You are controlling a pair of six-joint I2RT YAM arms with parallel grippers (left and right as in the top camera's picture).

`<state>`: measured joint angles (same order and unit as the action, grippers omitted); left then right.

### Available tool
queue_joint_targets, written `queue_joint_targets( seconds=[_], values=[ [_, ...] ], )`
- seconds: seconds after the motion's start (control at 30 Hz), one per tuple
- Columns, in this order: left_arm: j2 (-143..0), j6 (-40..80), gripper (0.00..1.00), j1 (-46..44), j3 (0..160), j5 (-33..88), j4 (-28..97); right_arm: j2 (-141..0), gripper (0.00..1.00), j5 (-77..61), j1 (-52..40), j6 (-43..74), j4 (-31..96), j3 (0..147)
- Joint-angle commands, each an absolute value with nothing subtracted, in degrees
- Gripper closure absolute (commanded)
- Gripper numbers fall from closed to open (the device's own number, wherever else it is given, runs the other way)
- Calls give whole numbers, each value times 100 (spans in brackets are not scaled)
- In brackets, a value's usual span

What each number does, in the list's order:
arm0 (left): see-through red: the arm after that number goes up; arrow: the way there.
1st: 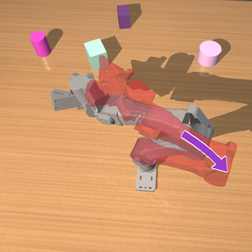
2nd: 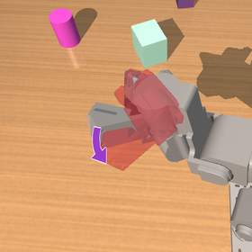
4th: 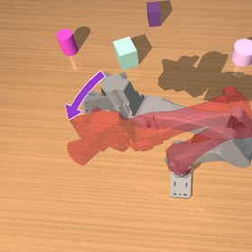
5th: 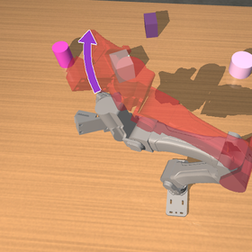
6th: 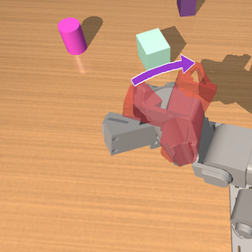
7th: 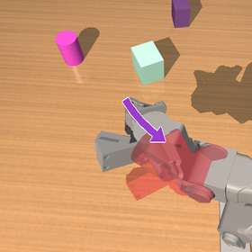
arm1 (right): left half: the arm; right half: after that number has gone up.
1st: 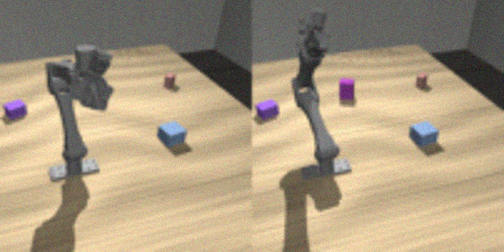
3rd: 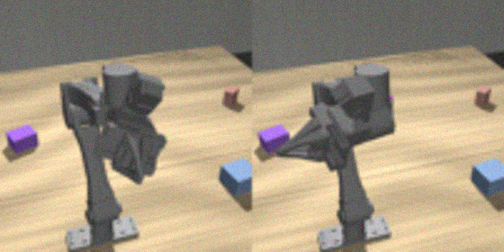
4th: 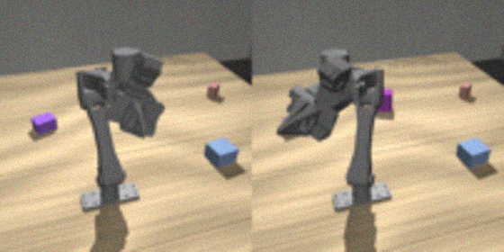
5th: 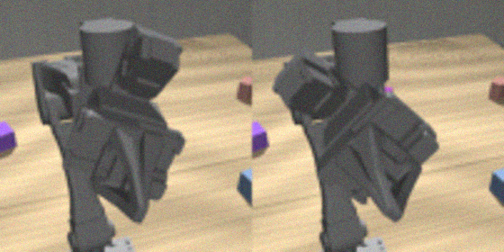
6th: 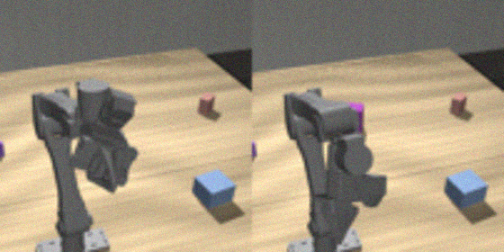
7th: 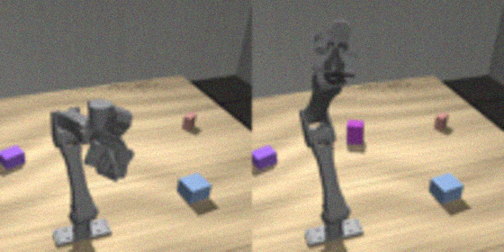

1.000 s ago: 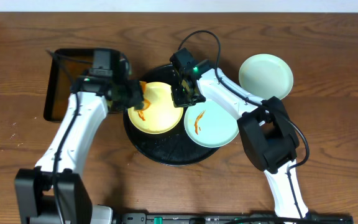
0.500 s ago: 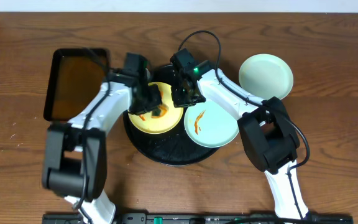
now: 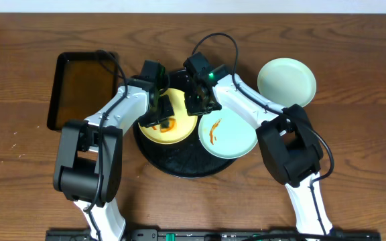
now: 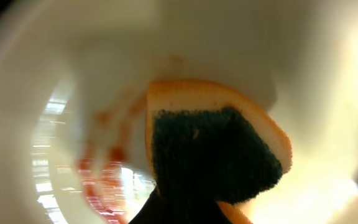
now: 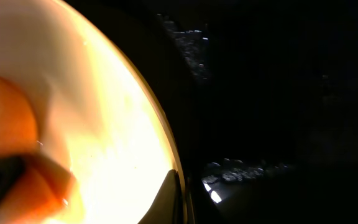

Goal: Clean dirty plates on tray and stack at the side
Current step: 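Scrub the yellow plate with the sponge in the left gripper while right holds it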

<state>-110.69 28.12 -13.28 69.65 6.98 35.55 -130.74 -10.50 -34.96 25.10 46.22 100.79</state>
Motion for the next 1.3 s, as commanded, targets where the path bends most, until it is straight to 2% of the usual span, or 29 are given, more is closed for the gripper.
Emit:
queue_joint_targets(
  seconds=[0.0, 0.13, 0.37, 0.63, 0.7, 0.8, 1.03, 1.27],
  values=[
    [-11343, 2696, 92, -1205, 6849, -1275, 3741, -13045, 99, -838, -3577, 2504, 4650, 9953],
    [-11246, 2228, 93, -1170, 6947, -1363, 3752, -13045, 99, -838, -3577, 2504, 4654, 9950],
    [-10718, 2167, 92, -1173, 7043, -1258, 3721, -13045, 99, -838, -3577, 2504, 4652, 9953],
    [-10672, 2215, 92, -1201, 7026, 1090, 2875, -13045, 99, -840, -3577, 2506, 4628, 9953],
    [-10787, 2556, 93, -1223, 7022, 1313, 2600, -13045, 99, -840, -3577, 2506, 4635, 9953],
    [-11028, 2956, 93, -1260, 7019, 1310, 2366, -13045, 99, -840, -3577, 2506, 4650, 9953],
    [-11629, 3028, 92, -1256, 7019, 1273, 2270, -13045, 99, -840, -3577, 2506, 4648, 9953],
    [-11666, 2329, 93, -1249, 7022, -377, 2639, -13045, 99, -838, -3577, 2504, 4689, 9950]
  ],
)
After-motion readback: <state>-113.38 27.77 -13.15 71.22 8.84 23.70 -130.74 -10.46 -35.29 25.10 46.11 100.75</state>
